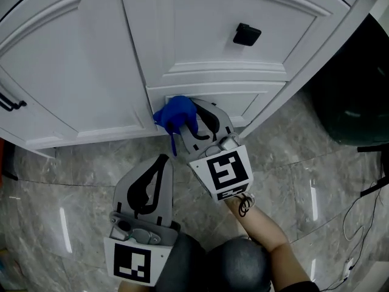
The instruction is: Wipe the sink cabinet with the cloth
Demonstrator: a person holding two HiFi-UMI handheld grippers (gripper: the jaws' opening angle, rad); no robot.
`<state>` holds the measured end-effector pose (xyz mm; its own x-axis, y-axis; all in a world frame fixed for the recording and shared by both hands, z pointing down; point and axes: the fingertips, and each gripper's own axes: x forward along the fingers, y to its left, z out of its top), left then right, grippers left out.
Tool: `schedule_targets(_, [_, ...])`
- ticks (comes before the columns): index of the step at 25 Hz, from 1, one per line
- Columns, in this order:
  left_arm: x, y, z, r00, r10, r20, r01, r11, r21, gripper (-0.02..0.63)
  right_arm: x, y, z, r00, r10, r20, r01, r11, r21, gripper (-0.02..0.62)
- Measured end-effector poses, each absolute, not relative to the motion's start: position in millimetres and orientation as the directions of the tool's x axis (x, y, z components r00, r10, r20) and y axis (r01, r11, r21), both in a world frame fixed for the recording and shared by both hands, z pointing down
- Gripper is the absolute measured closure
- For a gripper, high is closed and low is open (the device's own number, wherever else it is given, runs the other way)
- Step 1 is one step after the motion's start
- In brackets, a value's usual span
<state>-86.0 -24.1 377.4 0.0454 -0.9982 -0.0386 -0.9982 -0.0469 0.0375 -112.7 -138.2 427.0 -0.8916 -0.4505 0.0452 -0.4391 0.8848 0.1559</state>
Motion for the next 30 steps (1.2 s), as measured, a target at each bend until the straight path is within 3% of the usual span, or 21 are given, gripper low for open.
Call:
schedule_targets(19, [-62,-22,369,0.119,-0.987,-0.113,-0.993,-0.116,-0.027,0.606,-72,-167,430,-0.835,-0.549,0.03,-0.543,0.833,0.108,0.48])
schedule_targets(26, [-53,-17,362,0.15,-0.976,-0.16,-0.988,-0.143,-0.052,0.606,-65,-169,429,-0.869,-0.494,0.025,-0.49,0.866,0.097,0.48])
schedule_targets(30, [-55,-35,382,0.128,-0.987,-0.093,-0.991,-0.125,-0.043,0.606,-66,-169,430,-0.879,-0.473,0.055,-0.467,0.879,0.095,0.48])
